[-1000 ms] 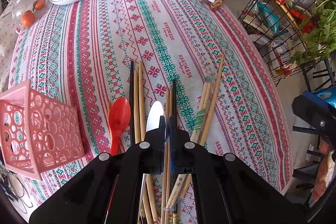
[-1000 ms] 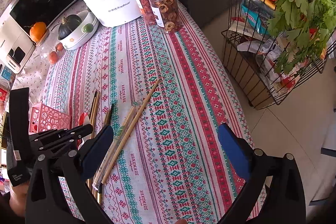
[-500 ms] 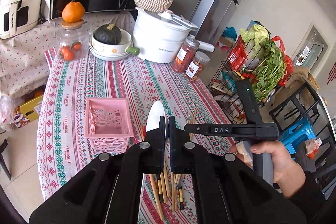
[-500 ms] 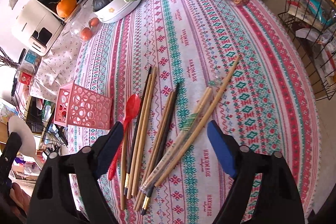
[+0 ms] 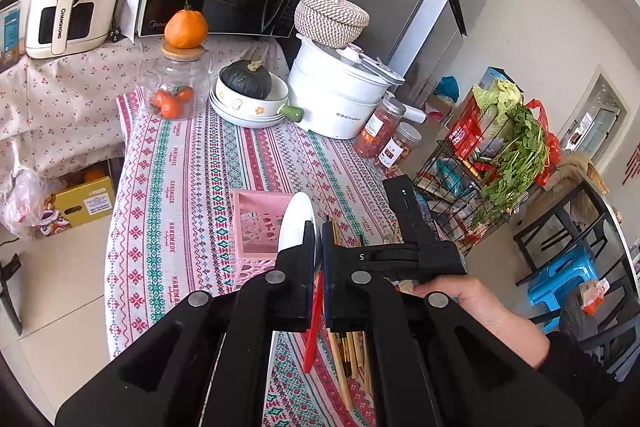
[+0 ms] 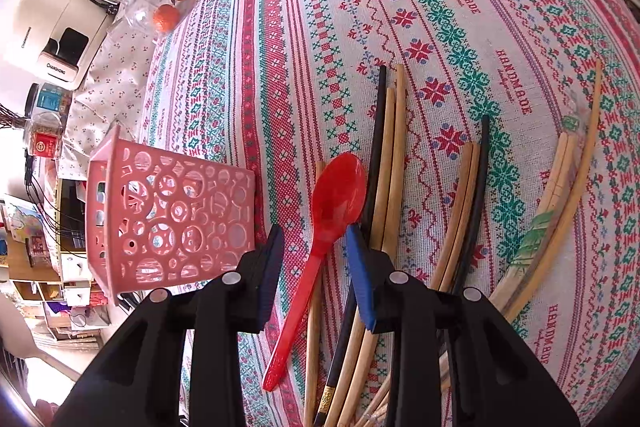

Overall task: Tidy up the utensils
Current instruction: 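Close the right tool on the red spoon handle while the left tool holds the white spoon, then lower the white spoon into the pink basket with the left tool while the right tool lifts the red spoon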

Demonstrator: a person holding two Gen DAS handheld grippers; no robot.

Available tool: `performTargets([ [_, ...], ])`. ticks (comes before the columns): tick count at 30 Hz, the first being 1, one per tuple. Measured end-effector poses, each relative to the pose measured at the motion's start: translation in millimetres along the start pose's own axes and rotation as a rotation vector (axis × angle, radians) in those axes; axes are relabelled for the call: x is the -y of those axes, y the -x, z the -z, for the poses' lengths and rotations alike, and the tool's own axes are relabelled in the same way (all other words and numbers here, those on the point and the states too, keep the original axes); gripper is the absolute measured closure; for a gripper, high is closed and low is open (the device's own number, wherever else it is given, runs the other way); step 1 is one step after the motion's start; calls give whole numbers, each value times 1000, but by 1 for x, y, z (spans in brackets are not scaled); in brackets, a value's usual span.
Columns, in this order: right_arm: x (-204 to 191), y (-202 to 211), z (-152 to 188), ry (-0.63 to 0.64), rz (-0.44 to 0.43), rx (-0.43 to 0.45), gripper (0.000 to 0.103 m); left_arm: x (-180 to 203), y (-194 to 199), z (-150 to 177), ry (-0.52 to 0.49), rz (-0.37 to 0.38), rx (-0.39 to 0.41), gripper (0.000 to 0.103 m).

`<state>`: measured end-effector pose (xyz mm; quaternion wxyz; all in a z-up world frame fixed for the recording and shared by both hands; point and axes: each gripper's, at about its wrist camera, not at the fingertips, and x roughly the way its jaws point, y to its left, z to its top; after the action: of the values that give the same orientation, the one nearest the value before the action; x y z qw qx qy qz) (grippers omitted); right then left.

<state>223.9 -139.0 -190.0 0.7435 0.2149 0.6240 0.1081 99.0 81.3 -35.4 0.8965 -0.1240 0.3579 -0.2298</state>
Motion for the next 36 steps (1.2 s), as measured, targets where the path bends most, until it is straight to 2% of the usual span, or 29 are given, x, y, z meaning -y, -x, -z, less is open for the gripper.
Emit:
performTargets([
  [6,-21,-4,-6,74,164,80,70,-10,8,0,26,-6,27,100],
  [12,-28,-14,-17,122,226,124,70,-13,13,-1,36,-12,49,100],
  [14,-27,-15,-20,128,235,133,73,-13,14,-1,37,-14,56,100],
  [17,-23,-12,-22,115,206,140,74,-13,16,-2,38,-14,76,100],
  [21,-13,21,-15,116,171,199,75,-10,23,-7,41,-2,129,100],
  [24,-11,49,-12,127,129,260,75,-4,30,-17,32,11,220,100],
  [27,-9,77,-7,147,108,328,75,6,30,-30,18,77,300,100],
  [30,-5,100,-1,180,118,385,75,15,19,-39,-25,145,381,100],
  [33,2,116,-1,185,106,412,75,18,-1,-43,-49,138,420,100],
  [36,9,130,1,172,92,445,76,10,-24,-41,-24,129,424,100],
])
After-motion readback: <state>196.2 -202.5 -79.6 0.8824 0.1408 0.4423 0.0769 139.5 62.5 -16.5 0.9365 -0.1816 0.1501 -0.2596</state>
